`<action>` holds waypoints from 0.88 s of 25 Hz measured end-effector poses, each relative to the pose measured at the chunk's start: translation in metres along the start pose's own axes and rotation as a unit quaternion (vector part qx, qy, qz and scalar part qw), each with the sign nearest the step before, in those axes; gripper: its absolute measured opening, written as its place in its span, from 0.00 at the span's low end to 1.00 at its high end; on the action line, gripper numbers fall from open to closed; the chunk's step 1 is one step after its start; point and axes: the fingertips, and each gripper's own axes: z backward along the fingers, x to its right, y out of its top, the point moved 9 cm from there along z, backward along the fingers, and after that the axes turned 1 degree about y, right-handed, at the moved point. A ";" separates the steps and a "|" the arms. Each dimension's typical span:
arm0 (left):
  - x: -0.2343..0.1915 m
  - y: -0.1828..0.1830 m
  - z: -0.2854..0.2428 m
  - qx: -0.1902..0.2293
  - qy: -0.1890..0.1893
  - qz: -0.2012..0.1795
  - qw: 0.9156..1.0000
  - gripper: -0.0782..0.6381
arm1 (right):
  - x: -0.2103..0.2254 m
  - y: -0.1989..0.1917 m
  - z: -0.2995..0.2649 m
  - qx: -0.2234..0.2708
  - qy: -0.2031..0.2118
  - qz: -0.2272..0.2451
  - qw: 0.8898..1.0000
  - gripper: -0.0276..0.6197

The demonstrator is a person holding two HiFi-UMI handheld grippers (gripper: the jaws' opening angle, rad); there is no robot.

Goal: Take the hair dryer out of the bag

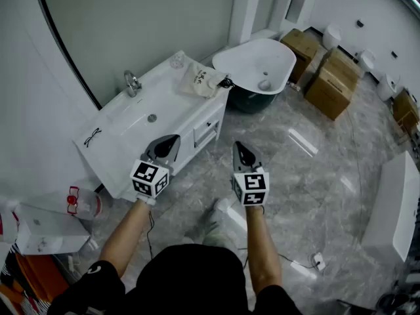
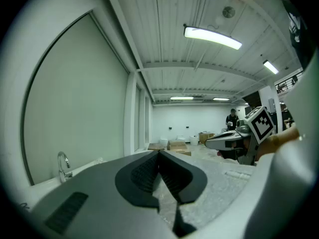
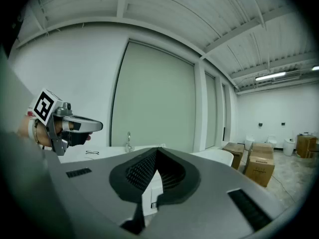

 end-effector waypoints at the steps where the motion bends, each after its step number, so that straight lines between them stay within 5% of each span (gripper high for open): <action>1: -0.003 0.000 -0.019 0.001 -0.002 0.000 1.000 0.10 | 0.014 -0.001 -0.012 0.001 0.001 0.000 1.000 0.03; 11: -0.034 -0.003 -0.197 -0.023 0.006 0.005 1.000 0.10 | 0.146 0.001 -0.133 -0.004 0.029 -0.002 1.000 0.03; 22: -0.067 -0.031 -0.305 -0.058 0.040 0.022 0.997 0.10 | 0.241 -0.009 -0.234 -0.024 0.065 -0.011 0.998 0.03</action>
